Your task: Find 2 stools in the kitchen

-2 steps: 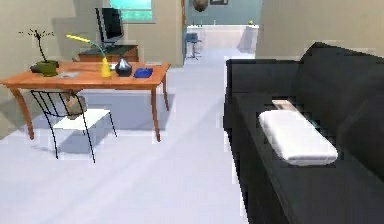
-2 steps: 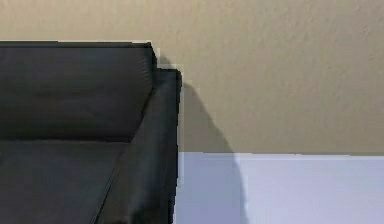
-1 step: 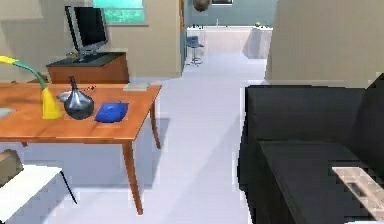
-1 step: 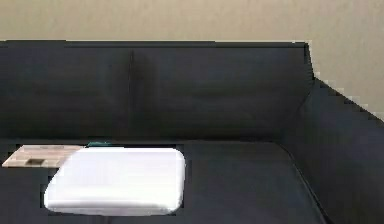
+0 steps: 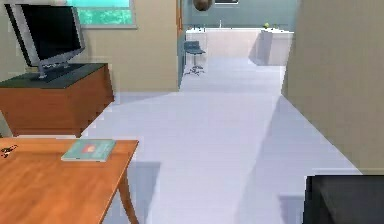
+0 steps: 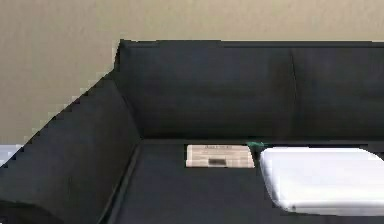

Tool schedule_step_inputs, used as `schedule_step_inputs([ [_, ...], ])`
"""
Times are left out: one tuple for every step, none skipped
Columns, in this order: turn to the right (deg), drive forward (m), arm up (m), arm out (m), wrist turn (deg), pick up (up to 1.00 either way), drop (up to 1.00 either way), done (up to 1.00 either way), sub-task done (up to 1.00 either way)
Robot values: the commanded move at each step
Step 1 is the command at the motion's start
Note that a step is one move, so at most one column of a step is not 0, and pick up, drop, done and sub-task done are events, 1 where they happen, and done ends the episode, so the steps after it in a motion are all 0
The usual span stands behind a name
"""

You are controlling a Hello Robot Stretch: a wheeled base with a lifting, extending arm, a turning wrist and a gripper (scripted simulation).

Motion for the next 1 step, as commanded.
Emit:
schedule_step_inputs([
  [0.0, 0.65, 0.00, 0.00, 0.0, 0.00, 0.00, 0.00, 0.00],
])
